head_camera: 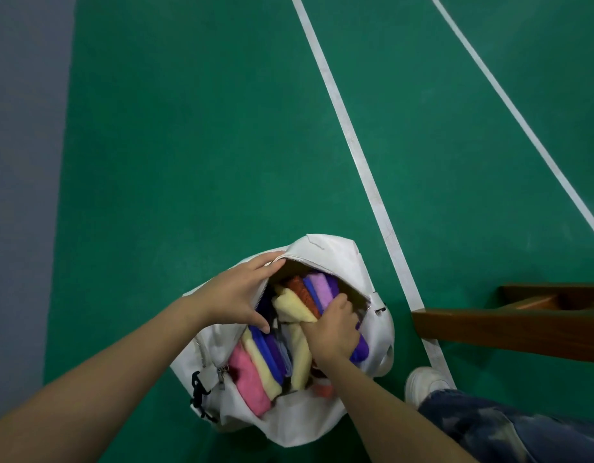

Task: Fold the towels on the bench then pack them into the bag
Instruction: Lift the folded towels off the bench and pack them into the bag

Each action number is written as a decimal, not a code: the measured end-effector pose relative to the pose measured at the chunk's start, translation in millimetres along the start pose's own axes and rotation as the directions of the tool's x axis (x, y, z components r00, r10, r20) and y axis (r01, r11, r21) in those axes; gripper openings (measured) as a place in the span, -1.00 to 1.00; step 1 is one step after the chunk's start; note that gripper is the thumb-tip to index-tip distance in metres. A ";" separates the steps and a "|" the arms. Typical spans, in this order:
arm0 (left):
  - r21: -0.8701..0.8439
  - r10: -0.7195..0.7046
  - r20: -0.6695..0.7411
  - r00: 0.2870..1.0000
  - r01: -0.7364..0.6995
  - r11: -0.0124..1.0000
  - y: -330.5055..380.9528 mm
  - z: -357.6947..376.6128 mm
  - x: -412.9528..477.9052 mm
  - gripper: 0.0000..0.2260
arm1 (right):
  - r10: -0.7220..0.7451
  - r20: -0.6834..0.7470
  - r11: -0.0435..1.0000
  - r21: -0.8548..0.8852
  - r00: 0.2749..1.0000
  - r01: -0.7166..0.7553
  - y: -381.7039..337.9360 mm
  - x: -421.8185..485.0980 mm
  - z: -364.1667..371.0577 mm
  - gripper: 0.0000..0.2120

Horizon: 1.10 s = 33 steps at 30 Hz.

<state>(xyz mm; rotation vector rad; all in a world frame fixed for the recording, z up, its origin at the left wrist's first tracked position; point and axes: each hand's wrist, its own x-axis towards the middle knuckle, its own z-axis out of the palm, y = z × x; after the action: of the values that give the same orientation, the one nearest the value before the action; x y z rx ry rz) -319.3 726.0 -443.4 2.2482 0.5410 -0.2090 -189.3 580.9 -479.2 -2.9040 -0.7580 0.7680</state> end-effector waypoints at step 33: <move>0.325 -0.031 0.180 0.983 -0.030 0.945 25.3 -5.2 -11.3 -0.13 | -0.262 0.524 0.960 0.230 0.810 0.162 14.0 -3.5 -10.0 0.19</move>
<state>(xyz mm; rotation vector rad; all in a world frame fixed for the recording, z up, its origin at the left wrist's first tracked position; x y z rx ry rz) -318.2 711.3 -419.3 2.5144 0.4320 -0.5355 -181.0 567.8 -471.1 -2.3829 -0.9724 1.5823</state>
